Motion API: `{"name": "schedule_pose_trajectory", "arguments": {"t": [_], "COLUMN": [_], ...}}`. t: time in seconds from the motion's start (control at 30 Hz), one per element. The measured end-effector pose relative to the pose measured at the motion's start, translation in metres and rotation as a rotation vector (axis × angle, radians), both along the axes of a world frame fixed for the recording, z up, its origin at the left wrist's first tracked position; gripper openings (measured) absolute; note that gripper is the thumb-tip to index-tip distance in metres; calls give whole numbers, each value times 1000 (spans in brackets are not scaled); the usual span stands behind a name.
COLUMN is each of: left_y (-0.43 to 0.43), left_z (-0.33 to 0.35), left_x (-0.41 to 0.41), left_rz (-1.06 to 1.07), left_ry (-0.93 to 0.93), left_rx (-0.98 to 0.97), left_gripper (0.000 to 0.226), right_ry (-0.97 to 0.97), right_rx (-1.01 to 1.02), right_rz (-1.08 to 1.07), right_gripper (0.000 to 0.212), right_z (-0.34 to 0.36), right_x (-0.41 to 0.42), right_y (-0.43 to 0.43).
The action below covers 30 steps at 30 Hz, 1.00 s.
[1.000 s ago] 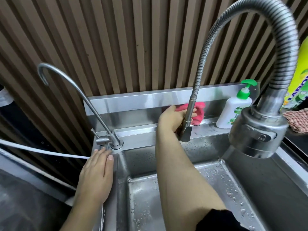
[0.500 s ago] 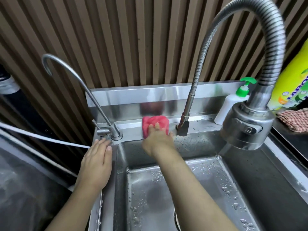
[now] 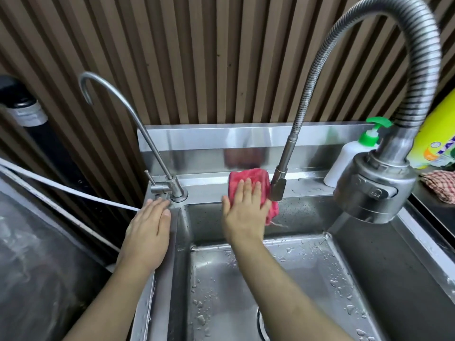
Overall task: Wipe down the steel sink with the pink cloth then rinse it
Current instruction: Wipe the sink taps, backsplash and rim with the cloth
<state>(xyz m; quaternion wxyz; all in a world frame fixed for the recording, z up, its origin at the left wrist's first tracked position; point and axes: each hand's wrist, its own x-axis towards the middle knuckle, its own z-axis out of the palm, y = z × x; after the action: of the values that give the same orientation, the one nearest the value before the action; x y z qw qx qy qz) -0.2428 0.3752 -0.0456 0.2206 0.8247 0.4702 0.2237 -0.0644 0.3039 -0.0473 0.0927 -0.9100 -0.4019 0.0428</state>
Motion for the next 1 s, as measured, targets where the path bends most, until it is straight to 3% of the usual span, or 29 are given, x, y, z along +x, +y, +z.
{"name": "schedule_pose_trajectory", "arguments": {"t": [0.2,0.3,0.37,0.43,0.57,0.67,0.73,0.87,0.93,1.0], "left_y": [1,1,1,1,0,1,2,-19,-49,-79], "left_z": [-1,0,0,1,1,2,7,16,17,12], "left_x": [0,-1,-1,-1,-1,-1,-4,-25,-42,-57], "left_rz": [13,8,3,5,8,5,-7,6,8,-23], "left_ry": [-6,-2,2,6,33,20,11,-25,-74,-36], "left_rx": [17,15,8,-4,3,-23,-79,-32,-42,-51], "left_gripper": [60,60,61,61,52,40,40,51,61,70], "right_ry": [-52,-180,-163,-86,-109,-126,-60,117,312,655], "right_rx": [114,179,206,126,31,69,34,155,260,475], "right_rz": [494,293,51,-10,295,474,568,623,569,419], "right_gripper": [69,61,60,65,73,57,56,52,48,45], "right_z": [-4,-17,-15,-10,-4,0,3,16,13,19], "right_x": [-33,0,7,0,-35,-35,-20,-9,-16,-26], "right_y": [28,9,2,8,29,32,25,-1,-12,-16]}}
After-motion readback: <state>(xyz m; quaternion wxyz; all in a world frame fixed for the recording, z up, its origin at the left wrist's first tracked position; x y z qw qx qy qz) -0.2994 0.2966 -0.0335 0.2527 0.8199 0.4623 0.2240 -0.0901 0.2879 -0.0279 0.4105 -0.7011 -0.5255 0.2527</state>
